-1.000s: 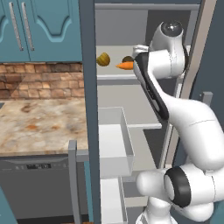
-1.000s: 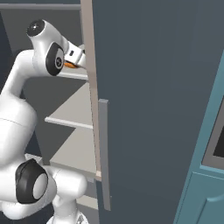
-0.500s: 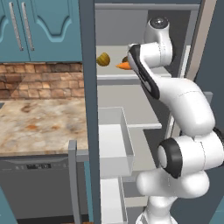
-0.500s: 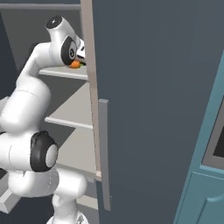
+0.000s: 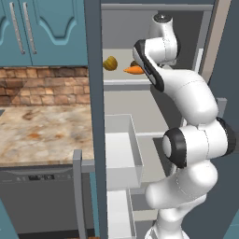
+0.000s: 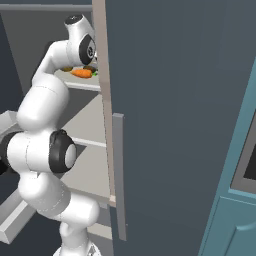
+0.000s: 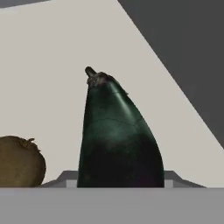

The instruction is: Take the eggplant and carrot from the second highest rack and move them to the highest rack where the squash and kiwi are located, to maximize freezer space. Close the freezer door after rearranging.

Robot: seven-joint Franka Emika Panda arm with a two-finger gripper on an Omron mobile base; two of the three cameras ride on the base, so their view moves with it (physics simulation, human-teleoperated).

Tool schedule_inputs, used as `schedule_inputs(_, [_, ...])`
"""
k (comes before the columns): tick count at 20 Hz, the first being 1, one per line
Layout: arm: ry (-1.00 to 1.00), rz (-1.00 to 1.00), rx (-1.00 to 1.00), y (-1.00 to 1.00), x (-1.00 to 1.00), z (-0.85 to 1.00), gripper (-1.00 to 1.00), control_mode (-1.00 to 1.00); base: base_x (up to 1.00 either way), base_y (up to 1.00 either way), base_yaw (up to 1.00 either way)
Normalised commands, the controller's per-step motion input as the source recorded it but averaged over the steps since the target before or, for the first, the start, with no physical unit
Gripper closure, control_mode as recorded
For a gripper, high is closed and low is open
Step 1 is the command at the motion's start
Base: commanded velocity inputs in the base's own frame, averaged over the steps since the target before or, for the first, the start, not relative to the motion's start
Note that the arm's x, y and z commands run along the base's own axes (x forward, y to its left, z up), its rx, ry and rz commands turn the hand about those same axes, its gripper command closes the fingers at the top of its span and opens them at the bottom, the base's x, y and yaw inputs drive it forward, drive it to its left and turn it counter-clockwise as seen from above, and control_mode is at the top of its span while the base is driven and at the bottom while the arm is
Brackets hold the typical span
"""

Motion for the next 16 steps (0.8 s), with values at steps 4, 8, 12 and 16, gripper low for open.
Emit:
schedule_inputs(4, [0.08, 0.00, 0.00, -0.04, 0.29, -0.31, 1.00, -1.00, 0.00, 0.00, 0.00])
schedule_inputs(8, [0.00, 0.00, 0.00, -0.14, 0.25, -0.30, -1.00, -1.00, 0.00, 0.00, 0.00])
schedule_inputs(12, [-0.02, 0.00, 0.00, -0.07, 0.04, -0.11, -1.00, -1.00, 0.00, 0.00, 0.00])
schedule_inputs(16, [-0.07, 0.00, 0.00, 0.00, -0.28, 0.00, -1.00, -1.00, 0.00, 0.00, 0.00])
